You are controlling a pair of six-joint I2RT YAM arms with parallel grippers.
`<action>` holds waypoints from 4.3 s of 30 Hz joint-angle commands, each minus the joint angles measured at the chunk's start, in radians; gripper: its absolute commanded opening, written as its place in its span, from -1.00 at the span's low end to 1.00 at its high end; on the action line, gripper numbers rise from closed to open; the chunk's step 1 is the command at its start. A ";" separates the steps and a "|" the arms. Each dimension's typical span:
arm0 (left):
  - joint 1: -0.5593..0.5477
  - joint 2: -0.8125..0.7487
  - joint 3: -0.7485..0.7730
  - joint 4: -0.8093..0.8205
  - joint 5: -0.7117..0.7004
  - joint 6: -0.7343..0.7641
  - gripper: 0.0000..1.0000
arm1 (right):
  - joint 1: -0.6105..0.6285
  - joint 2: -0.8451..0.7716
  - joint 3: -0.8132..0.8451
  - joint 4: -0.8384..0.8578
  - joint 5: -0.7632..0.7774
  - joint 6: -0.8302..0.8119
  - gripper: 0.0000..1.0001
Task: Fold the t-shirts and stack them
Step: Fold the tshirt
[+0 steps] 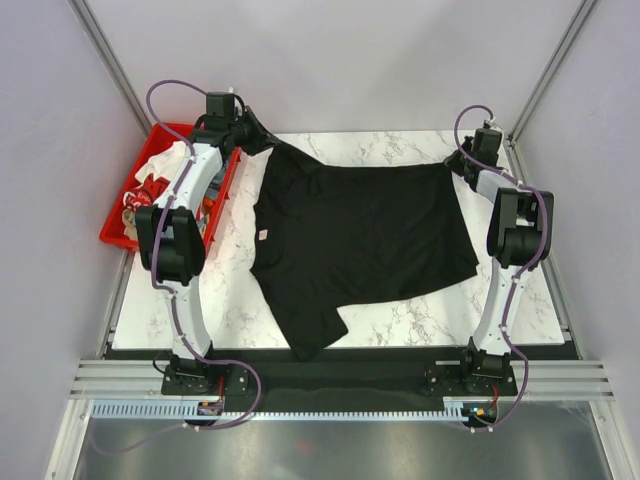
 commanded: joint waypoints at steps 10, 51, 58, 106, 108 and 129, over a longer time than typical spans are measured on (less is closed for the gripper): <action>0.002 -0.174 -0.240 -0.069 0.052 0.020 -0.95 | -0.010 -0.196 -0.160 -0.038 0.002 -0.013 -1.00; -0.078 -0.459 -0.783 -0.068 -0.051 -0.022 -0.95 | -0.038 -0.342 -0.295 -0.209 0.061 -0.059 -1.00; -0.079 -0.508 -0.803 -0.068 -0.052 -0.025 -0.95 | -0.047 -0.374 -0.335 -0.238 0.072 -0.062 -1.00; -0.009 -0.361 -0.624 -0.040 0.092 0.107 -0.13 | 0.290 -0.609 -0.524 -0.223 -0.012 0.031 -0.59; -0.009 -0.316 -0.610 -0.037 0.106 0.110 -0.14 | 0.355 -0.614 -0.567 -0.119 -0.011 0.037 -0.66; 0.041 -0.108 -0.539 -0.020 0.069 0.113 -0.13 | 0.763 -0.365 -0.717 0.498 -0.006 0.011 -0.56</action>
